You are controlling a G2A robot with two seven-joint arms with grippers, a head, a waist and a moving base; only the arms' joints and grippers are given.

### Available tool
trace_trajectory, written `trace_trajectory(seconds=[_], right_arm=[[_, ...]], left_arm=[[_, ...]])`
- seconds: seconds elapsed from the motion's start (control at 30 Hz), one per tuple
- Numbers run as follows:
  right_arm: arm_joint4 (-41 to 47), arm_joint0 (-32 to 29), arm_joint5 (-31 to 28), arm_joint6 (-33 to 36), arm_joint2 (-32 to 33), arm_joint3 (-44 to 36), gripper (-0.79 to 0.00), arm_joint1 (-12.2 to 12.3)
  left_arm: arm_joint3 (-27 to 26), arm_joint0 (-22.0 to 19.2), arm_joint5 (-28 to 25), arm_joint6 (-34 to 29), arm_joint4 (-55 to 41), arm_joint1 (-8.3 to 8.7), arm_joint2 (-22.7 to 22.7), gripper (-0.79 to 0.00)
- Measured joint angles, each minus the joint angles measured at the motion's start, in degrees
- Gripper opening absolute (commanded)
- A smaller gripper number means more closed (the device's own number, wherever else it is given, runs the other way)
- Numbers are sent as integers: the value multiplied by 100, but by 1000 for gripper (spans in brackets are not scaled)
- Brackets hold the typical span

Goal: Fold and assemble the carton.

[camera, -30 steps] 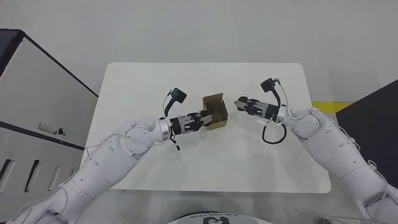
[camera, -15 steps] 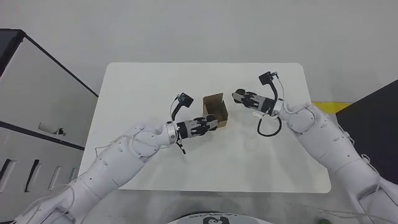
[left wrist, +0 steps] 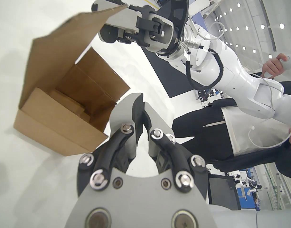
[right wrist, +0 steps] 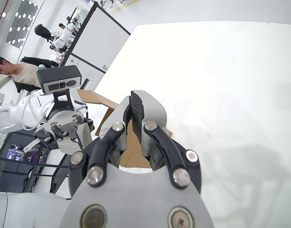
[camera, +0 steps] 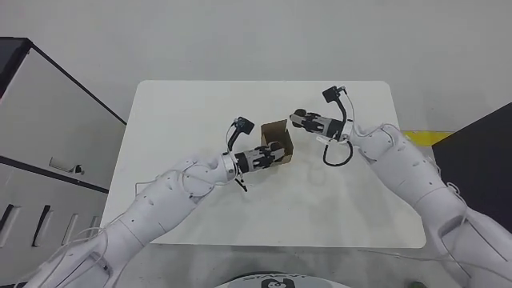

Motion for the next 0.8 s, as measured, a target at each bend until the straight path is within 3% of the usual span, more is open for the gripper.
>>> trace_trajectory(seconds=[0.33,0.8], right_arm=[[-44,23,-172,57,24,261,-785,-126],[-99,-219,-224,215,336,105,-785,-73]], left_arm=[[35,111,56,-53,182,-9,-225,-785],[-206,383,166,-160,394,47,-622,-785]])
